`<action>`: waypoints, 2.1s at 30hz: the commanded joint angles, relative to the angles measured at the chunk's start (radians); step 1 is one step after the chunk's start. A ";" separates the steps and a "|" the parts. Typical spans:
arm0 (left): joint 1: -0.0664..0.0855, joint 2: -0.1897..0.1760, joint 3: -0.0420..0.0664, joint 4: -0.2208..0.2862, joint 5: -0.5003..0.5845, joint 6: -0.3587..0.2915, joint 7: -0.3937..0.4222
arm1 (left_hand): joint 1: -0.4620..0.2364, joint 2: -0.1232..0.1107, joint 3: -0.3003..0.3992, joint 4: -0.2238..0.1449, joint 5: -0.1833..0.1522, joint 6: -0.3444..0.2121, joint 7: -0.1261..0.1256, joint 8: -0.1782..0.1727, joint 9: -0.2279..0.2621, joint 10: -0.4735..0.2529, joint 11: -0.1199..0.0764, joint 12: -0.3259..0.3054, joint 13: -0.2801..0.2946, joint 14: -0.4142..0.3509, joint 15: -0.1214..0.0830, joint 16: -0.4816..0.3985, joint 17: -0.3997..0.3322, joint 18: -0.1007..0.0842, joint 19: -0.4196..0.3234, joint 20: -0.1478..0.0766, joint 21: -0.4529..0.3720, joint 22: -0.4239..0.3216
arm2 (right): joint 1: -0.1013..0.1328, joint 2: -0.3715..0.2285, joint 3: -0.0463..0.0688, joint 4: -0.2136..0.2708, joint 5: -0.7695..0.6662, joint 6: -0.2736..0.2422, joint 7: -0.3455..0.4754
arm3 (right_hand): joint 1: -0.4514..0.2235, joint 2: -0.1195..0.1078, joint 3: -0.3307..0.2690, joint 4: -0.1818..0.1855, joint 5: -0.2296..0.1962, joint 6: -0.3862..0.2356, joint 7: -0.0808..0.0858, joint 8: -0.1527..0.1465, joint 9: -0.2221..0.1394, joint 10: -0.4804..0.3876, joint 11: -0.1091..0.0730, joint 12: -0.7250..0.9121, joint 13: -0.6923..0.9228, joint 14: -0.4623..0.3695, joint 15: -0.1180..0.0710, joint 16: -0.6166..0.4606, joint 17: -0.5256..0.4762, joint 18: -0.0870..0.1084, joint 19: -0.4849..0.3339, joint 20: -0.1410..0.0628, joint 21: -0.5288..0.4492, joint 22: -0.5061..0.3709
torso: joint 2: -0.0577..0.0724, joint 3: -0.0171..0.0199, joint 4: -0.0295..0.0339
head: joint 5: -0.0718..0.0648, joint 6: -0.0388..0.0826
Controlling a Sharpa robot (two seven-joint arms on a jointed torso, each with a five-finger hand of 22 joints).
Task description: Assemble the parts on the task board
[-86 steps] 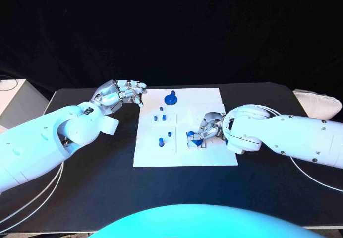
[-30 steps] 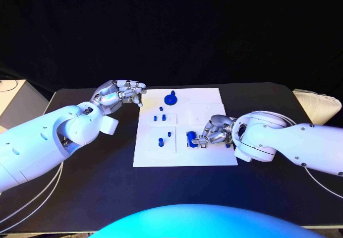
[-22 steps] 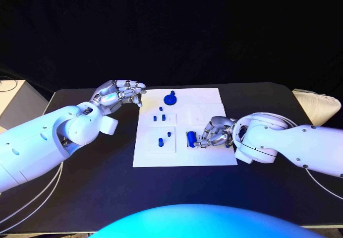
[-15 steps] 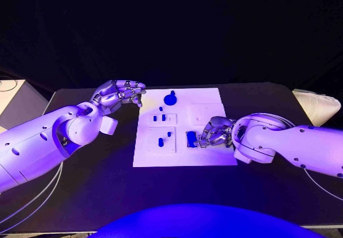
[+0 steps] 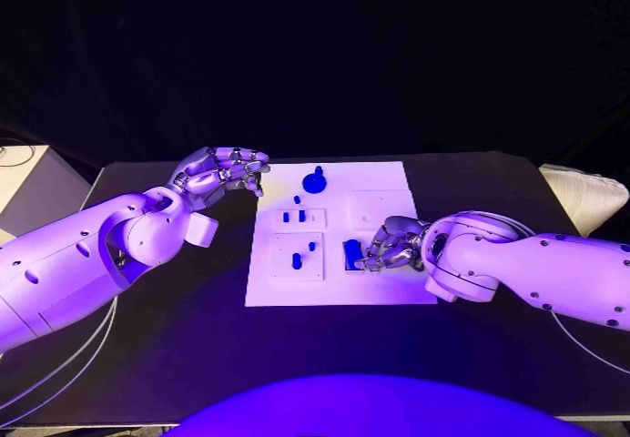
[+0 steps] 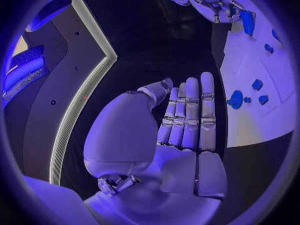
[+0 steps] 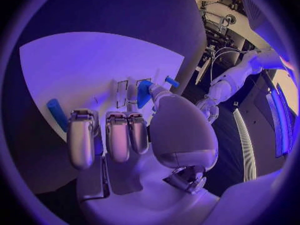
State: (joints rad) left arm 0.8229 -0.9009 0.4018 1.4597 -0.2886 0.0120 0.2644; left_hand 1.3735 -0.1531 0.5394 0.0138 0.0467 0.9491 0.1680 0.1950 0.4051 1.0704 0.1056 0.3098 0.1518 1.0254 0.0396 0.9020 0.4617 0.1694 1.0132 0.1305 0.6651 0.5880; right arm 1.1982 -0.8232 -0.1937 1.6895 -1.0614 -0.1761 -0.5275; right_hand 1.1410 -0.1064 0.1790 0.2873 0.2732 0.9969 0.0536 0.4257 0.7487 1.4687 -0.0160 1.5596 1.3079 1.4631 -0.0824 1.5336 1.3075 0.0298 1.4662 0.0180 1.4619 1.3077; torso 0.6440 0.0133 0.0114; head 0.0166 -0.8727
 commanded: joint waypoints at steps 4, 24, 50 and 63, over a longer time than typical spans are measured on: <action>-0.001 0.006 0.000 0.001 -0.002 0.024 0.000 | 0.002 0.004 0.001 0.007 0.004 0.000 0.006 -0.007 -0.002 0.006 0.004 -0.005 0.001 -0.008 0.001 0.006 0.001 0.013 0.003 0.001 -0.003 -0.002 | -0.004 0.002 0.000 -0.007 -0.023 0.049 -0.014 | -0.002 0.003 0.006 0.001 -0.011 0.000 -0.003 0.005 -0.001 0.095 -0.007 0.001 0.256 0.093 -0.007 0.002 0.196 -0.009 0.095 -0.006 -0.002 0.223 | -0.001 -0.0007 0.0000 | -0.001 0.000; -0.001 0.006 0.000 0.000 -0.004 0.032 -0.007 | 0.009 0.006 0.005 0.004 0.004 0.000 0.006 -0.007 -0.002 0.005 0.004 -0.007 0.002 -0.011 0.001 0.005 0.003 0.013 0.002 0.001 -0.004 -0.002 | -0.016 0.020 0.000 -0.014 -0.052 0.027 -0.019 | 0.009 -0.024 0.013 0.002 -0.057 0.000 -0.003 0.013 -0.001 0.096 -0.007 0.002 0.257 0.094 -0.007 0.003 0.198 -0.009 0.096 -0.006 -0.001 0.224 | 0.000 -0.0009 0.0004 | 0.000 0.000; -0.005 0.006 0.000 -0.004 -0.005 0.035 -0.012 | 0.018 0.011 0.012 0.000 0.004 0.001 0.007 -0.008 -0.002 0.006 0.003 -0.009 0.003 -0.013 0.000 0.003 0.006 0.013 0.002 0.000 -0.002 0.001 | -0.017 -0.047 0.007 0.060 -0.047 0.012 0.033 | -0.020 -0.062 -0.031 0.000 -0.092 0.007 -0.009 0.037 0.006 0.097 -0.012 0.004 0.258 0.094 -0.010 0.003 0.199 -0.010 0.096 -0.008 0.002 0.226 | 0.000 -0.0006 -0.0006 | 0.002 0.000; -0.006 0.005 0.000 -0.004 -0.007 0.038 -0.014 | 0.018 0.011 0.012 0.000 0.004 0.001 0.007 -0.008 -0.002 0.006 0.003 -0.009 0.003 -0.013 0.000 0.003 0.006 0.013 0.002 0.000 -0.002 0.001 | -0.015 -0.056 0.012 0.057 -0.058 -0.017 0.045 | 0.001 -0.017 0.088 -0.002 0.284 0.000 -0.024 0.073 0.015 0.100 -0.025 0.008 0.261 0.095 -0.022 0.005 0.203 -0.011 0.097 -0.019 0.009 0.230 | 0.000 -0.0002 -0.0001 | 0.000 0.000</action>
State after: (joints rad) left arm 0.8179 -0.8970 0.4017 1.4543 -0.2900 0.0288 0.2459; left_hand 1.3828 -0.1438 0.5451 0.0139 0.0467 0.9491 0.1680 0.1912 0.4043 1.0704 0.1056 0.3057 0.1535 1.0183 0.0395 0.9020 0.4658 0.1695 1.0132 0.1305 0.6651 0.5875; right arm 1.1825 -0.8807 -0.1825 1.7477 -1.1073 -0.1784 -0.4999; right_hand 1.1398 -0.1261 0.2597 0.2863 0.5501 0.9989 0.0369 0.4953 0.7621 1.4648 -0.0340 1.5636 1.3074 1.4637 -0.0974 1.5335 1.3073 0.0297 1.4662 0.0034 1.4657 1.3078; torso 0.6437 0.0131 0.0111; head 0.0164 -0.8727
